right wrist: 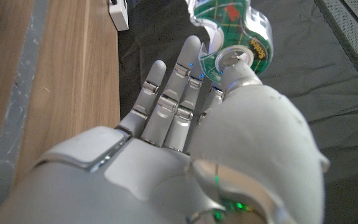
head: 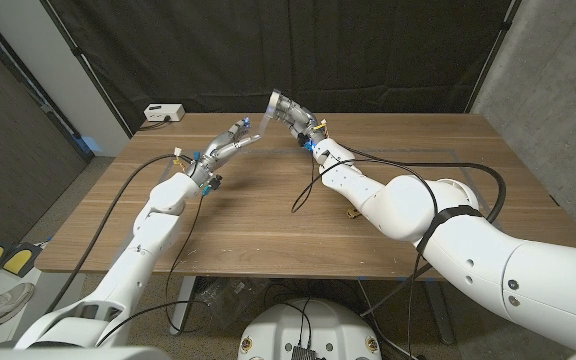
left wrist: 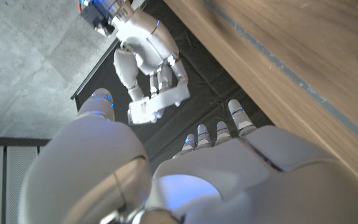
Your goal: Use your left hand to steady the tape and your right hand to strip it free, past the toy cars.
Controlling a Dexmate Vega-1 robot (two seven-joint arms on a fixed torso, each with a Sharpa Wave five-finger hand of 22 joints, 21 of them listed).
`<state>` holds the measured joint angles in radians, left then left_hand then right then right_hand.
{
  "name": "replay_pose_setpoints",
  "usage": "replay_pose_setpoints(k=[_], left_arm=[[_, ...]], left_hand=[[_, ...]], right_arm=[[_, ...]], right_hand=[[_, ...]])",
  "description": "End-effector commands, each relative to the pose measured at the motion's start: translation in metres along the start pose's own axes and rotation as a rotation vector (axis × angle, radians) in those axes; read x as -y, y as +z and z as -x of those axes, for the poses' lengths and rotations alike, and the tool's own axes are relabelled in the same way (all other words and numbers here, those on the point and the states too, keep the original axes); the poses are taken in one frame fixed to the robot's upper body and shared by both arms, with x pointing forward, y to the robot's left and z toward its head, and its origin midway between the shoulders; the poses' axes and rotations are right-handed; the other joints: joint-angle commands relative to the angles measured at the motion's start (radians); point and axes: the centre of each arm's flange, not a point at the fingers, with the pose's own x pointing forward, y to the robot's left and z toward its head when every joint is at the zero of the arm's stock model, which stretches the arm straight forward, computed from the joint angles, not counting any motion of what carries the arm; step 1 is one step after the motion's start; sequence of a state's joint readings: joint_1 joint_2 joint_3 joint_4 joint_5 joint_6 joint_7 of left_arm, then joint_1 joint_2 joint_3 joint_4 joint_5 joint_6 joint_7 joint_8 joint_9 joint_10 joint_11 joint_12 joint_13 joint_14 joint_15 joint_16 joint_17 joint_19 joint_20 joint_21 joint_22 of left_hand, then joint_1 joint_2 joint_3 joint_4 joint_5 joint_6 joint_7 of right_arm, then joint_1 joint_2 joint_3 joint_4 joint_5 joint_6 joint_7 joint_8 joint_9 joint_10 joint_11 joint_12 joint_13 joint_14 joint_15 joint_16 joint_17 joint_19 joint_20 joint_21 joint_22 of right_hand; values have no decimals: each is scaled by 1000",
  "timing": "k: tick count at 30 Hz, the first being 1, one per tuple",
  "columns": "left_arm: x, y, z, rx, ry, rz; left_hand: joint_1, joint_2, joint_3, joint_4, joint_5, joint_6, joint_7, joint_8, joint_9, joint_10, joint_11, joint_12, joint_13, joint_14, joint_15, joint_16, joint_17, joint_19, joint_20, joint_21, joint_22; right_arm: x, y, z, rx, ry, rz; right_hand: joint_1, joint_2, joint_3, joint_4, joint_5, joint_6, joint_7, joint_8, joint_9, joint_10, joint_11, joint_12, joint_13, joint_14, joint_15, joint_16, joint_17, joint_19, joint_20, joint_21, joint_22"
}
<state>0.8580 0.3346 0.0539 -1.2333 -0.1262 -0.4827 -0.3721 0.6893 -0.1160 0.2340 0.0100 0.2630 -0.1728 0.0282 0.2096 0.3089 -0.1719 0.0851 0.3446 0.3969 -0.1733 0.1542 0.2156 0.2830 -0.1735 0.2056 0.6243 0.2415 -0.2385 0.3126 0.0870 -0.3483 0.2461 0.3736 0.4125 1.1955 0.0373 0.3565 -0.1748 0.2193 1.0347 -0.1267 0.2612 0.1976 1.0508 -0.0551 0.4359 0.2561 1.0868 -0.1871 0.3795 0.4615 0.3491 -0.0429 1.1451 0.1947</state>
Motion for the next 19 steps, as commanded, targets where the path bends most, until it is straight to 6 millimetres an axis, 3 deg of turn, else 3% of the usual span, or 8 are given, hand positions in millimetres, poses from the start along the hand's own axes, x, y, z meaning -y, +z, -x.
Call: replay_pose_setpoints(k=[1,11,19], left_arm=[[-16,11,29,143,256,34],[-18,25,44,227,318,6],[-19,18,50,181,292,32]], left_hand=[[-28,0,-12,10,8,-186,-13,11,5,-210,-14,14,1,-223,-18,14,1,-414,6,-3,5],[-68,-1,-37,32,13,-140,-24,25,1,-172,-27,32,-2,-170,-35,32,-1,-397,6,4,8],[-97,4,-51,49,16,-135,-19,22,-3,-161,-27,37,-7,-160,-32,33,-3,-372,6,15,8]], right_arm=[[6,0,2,10,-39,9],[12,10,12,102,-29,92],[2,-4,23,148,-36,63]], right_hand=[[4,8,25,20,4,104,-17,5,7,163,-108,5,174,3,-53,-5,5,-6,-52,5,-1],[4,8,28,20,4,106,-15,5,7,164,-109,2,176,3,-52,-7,6,-8,-51,10,-2],[4,6,29,20,4,107,-18,4,7,164,-107,0,177,4,-53,-8,8,-9,-52,13,-2]])
